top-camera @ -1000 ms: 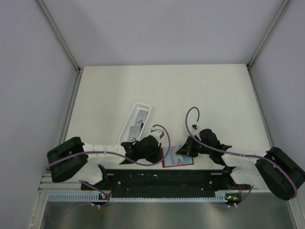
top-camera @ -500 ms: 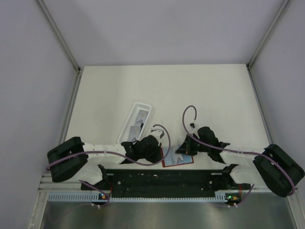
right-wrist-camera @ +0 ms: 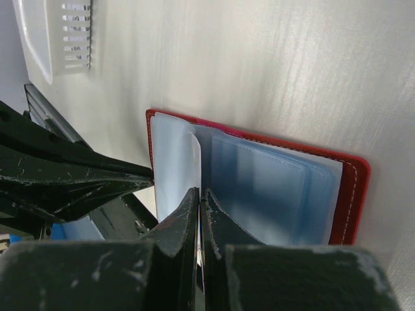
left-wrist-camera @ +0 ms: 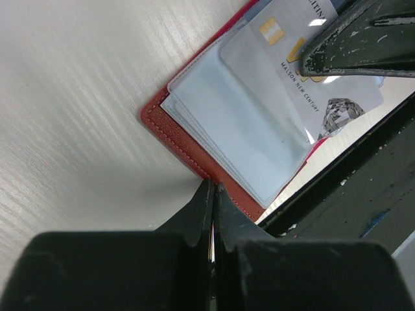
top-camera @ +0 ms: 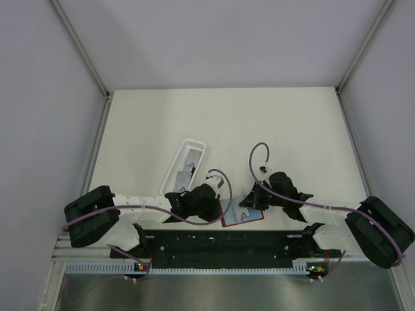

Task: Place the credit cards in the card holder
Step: Insert the credit card into the card holder.

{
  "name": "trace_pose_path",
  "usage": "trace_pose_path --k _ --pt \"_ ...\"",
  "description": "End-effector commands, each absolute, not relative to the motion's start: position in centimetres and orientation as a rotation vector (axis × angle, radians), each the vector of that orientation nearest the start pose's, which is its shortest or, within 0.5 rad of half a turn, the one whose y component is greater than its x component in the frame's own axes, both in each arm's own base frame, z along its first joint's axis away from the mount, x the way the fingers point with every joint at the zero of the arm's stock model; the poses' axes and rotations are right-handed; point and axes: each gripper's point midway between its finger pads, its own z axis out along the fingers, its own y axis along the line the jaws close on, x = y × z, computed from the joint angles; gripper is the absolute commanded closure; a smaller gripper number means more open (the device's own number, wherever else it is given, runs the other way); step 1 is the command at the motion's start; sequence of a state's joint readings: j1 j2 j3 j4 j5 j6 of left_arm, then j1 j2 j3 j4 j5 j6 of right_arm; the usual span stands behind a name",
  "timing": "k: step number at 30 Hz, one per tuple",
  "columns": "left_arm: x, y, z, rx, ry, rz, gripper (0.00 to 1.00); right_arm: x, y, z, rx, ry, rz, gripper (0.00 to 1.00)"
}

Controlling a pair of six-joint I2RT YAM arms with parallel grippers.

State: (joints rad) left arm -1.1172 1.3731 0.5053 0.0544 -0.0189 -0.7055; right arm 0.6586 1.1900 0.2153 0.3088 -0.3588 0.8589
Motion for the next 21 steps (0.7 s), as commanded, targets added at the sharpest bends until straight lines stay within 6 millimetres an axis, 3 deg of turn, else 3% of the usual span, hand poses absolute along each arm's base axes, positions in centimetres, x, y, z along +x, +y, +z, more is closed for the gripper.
trace_pose_path --k 1,13,21 --pt "12.3 -31.3 3.2 0.514 2.456 -0.839 1.00 16.3 22.7 1.6 0.093 2.465 1.081 1.00" --pt "12.2 -31.7 3.1 0.519 2.456 -0.846 1.00 14.7 23.5 1.6 0.075 2.484 1.202 1.00" --pt "12.2 -31.9 3.3 0.517 2.450 -0.853 1.00 14.1 24.1 1.0 0.089 2.517 1.180 1.00"
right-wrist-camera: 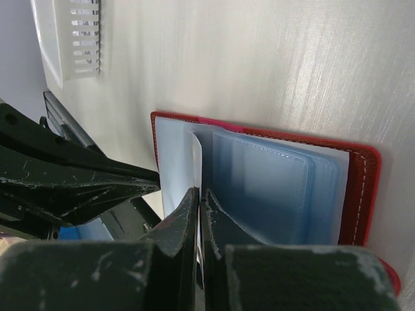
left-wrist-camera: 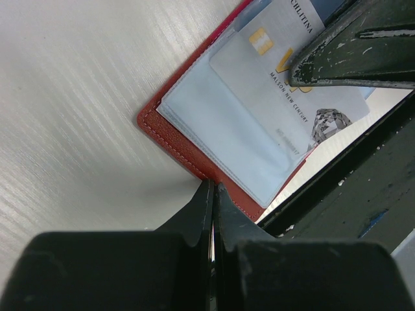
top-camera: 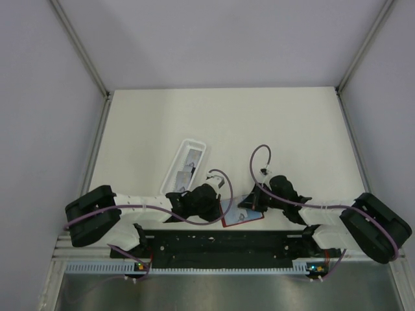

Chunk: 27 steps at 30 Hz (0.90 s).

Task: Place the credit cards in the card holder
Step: Insert the credit card into the card holder.

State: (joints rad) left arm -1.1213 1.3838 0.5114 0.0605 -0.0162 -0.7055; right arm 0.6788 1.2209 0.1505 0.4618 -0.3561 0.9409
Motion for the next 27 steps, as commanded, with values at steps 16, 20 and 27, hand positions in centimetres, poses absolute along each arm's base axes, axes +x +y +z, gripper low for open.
trace_pose_path --k 16,20,27 --pt "12.2 -31.8 3.3 0.517 2.450 -0.849 1.00 14.9 23.7 3.9 -0.034 2.524 1.014 0.62" --pt "12.4 -32.1 3.3 0.519 2.450 -0.847 1.00 15.1 22.6 4.5 -0.038 2.527 0.927 0.54" --pt "12.5 -32.7 3.6 0.520 2.440 -0.872 1.00 15.5 21.8 5.4 -0.057 2.525 0.854 0.44"
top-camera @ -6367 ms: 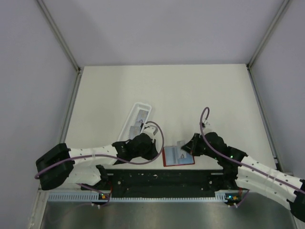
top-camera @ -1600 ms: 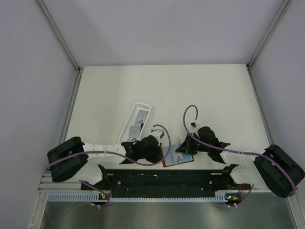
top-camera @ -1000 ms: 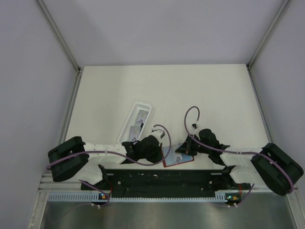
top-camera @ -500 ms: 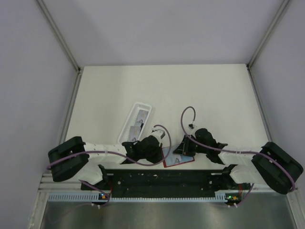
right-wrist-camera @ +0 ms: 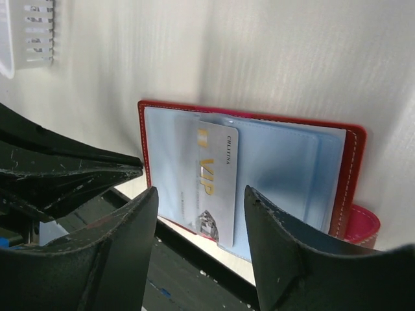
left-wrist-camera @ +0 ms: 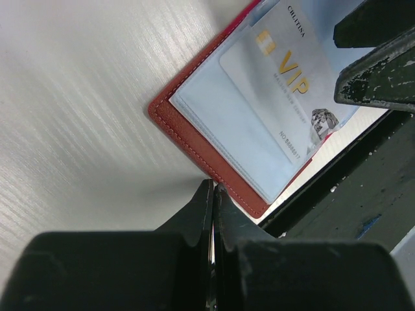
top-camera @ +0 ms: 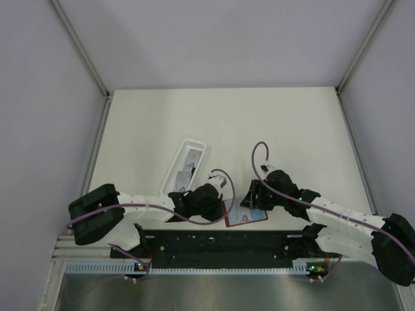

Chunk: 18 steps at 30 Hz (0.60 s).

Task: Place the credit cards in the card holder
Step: Insert the credit card into the card holder.

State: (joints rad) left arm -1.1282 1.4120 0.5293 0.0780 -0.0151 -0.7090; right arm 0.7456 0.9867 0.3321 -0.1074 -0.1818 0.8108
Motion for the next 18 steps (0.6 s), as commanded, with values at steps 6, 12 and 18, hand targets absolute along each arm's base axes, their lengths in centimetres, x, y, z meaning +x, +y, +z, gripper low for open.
trace_pose_path --k 6,12,18 --pt "12.4 -32.5 3.5 0.529 2.442 -0.859 1.00 15.9 21.0 5.0 -0.025 2.536 0.779 0.58" --pt "12.4 -32.5 3.4 0.524 2.444 -0.864 1.00 16.2 20.5 4.6 -0.019 2.537 0.733 0.90" --pt "12.4 -32.5 3.3 0.520 2.445 -0.865 1.00 16.4 20.4 4.0 -0.025 2.558 0.704 1.00"
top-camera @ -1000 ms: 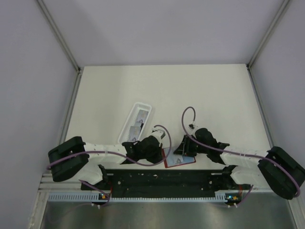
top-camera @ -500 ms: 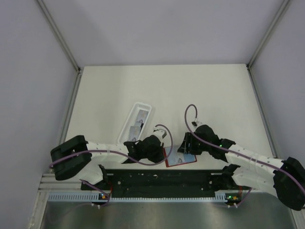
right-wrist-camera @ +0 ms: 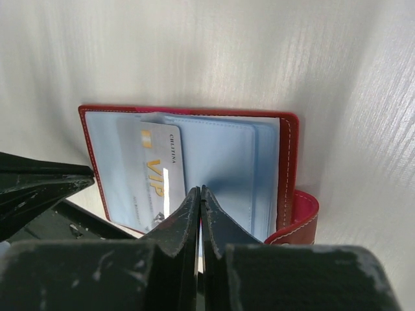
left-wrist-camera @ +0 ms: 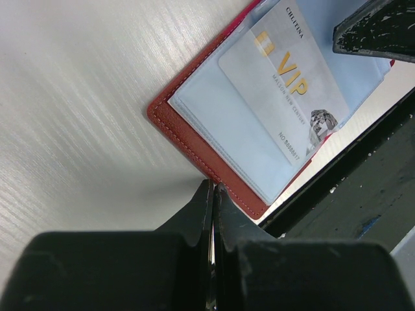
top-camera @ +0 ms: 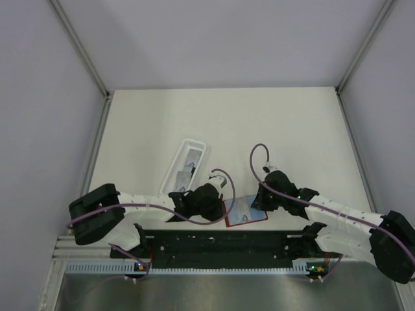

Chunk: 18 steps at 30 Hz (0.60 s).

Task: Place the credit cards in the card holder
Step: Insert the credit card into the card holder.

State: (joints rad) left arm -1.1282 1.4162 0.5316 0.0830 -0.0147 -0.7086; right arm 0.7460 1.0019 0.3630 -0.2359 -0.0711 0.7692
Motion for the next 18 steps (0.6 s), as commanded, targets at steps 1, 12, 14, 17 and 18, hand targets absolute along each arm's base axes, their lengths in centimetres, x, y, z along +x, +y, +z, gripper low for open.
trace_pose_path --k 1,12,14,17,18 --pt "12.4 -32.5 3.3 0.522 2.443 -0.866 1.00 16.4 20.6 3.9 -0.028 2.559 0.707 1.00" --pt "12.4 -32.8 3.2 0.534 2.444 -0.864 1.00 15.3 22.8 3.5 -0.105 2.574 0.809 1.00" --pt "12.4 -32.8 3.1 0.533 2.444 -0.865 1.00 15.1 23.2 3.6 -0.120 2.574 0.828 1.00" --pt "12.5 -32.9 3.3 0.532 2.440 -0.869 1.00 14.8 24.0 3.7 -0.144 2.575 0.860 1.00" --pt "12.5 -32.8 3.3 0.532 2.440 -0.869 1.00 14.6 24.2 3.7 -0.155 2.576 0.864 1.00"
